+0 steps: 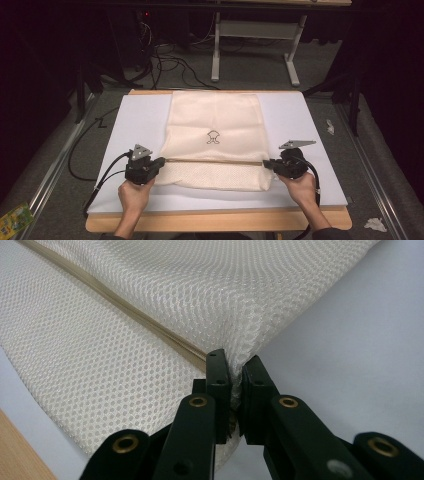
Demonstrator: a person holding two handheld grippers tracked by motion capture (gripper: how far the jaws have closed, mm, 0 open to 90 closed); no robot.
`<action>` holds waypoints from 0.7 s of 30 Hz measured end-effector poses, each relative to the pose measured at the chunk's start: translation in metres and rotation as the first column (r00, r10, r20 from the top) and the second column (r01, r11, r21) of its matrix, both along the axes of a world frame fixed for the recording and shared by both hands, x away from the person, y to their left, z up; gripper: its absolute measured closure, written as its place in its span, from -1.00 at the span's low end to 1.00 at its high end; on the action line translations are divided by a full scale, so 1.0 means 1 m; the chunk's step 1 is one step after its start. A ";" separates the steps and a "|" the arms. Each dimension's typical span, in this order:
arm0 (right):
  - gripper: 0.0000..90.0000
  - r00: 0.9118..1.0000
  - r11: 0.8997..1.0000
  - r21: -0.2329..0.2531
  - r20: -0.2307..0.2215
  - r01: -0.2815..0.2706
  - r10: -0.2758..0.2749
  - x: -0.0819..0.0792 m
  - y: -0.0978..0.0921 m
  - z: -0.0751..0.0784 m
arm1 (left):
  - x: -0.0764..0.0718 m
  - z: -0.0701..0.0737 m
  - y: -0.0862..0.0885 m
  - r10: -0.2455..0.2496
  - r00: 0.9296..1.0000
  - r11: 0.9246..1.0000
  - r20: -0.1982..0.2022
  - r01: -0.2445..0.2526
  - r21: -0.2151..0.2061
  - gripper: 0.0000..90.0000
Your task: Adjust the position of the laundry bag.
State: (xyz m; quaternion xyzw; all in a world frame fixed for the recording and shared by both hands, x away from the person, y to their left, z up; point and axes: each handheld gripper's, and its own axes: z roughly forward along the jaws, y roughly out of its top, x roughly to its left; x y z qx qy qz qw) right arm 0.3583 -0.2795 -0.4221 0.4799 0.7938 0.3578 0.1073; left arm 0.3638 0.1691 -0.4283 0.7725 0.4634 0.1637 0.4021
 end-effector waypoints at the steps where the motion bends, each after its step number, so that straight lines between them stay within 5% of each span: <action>1: 0.92 1.000 1.000 0.003 0.002 -0.002 0.002 0.001 0.000 0.000 | 0.000 0.000 0.000 0.001 1.000 1.000 0.000 -0.001 -0.002 0.94; 21: 0.91 1.000 1.000 0.005 0.000 0.013 -0.013 0.003 -0.003 -0.001 | -0.003 -0.001 0.010 0.029 1.000 1.000 0.010 -0.029 -0.007 0.94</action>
